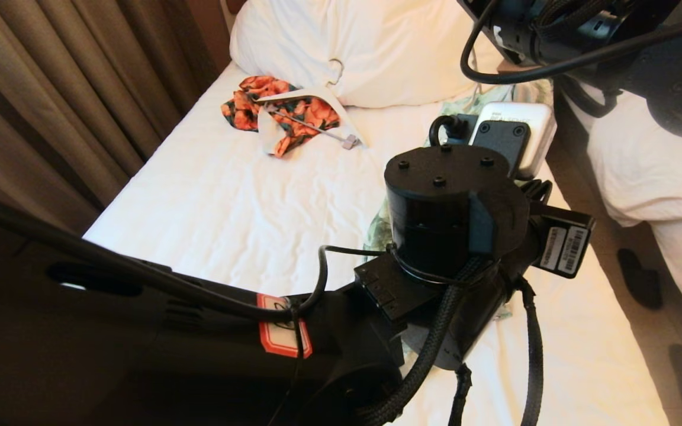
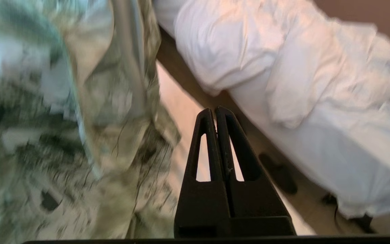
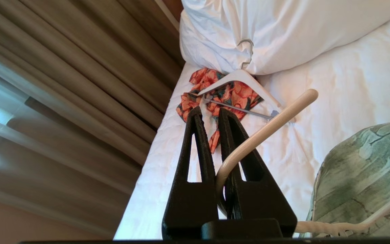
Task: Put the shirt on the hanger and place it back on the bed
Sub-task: Take the clothes hanger out of the clothes
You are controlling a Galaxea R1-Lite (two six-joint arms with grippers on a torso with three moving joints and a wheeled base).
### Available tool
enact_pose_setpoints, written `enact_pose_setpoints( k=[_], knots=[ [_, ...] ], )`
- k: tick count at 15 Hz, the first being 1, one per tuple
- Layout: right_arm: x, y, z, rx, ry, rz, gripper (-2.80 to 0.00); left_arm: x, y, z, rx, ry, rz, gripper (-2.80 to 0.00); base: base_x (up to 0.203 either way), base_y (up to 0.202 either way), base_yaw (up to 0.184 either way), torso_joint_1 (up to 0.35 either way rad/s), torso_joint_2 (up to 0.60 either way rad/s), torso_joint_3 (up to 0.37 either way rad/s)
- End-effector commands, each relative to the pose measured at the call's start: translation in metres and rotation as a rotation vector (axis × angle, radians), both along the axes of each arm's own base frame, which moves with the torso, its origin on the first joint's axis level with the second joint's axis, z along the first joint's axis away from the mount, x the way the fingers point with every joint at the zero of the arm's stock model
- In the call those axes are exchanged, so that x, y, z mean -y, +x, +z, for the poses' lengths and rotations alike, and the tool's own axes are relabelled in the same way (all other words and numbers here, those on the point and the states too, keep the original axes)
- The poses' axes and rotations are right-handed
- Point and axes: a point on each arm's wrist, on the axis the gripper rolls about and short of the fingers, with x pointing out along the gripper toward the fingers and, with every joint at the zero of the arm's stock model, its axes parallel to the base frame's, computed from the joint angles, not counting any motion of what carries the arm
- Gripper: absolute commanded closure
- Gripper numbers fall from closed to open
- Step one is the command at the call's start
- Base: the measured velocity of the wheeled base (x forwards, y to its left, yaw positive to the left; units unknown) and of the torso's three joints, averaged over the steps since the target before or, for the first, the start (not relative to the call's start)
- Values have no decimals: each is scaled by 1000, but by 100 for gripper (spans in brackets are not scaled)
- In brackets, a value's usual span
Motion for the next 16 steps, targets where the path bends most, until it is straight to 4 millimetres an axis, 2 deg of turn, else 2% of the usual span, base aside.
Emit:
enact_pose_setpoints(
  k=[1,3,6,8,9,12,16],
  knots=[
    [1,-1,1,1,3,0,0,-11,8,-8,-15,29,20,0,0,0,0,0,0,0],
    [0,-1,0,6,-9,39,0,-27,24,-25,-72,56,17,0,0,0,0,0,0,0],
    [6,-11,11,36,-1,59,0,-58,30,-14,-65,10,62,0,0,0,0,0,0,0],
    [14,-24,24,74,9,90,0,-90,22,-10,-71,19,95,0,0,0,0,0,0,0],
    [20,-34,32,99,19,100,0,-106,18,-15,-85,44,111,0,0,0,0,0,0,0],
    [34,-62,54,181,20,164,0,-160,4,-42,-151,135,181,0,0,0,0,0,0,0],
    [52,-88,73,277,-9,132,0,-247,-26,-66,-209,179,337,0,0,0,0,0,0,0]
  ],
)
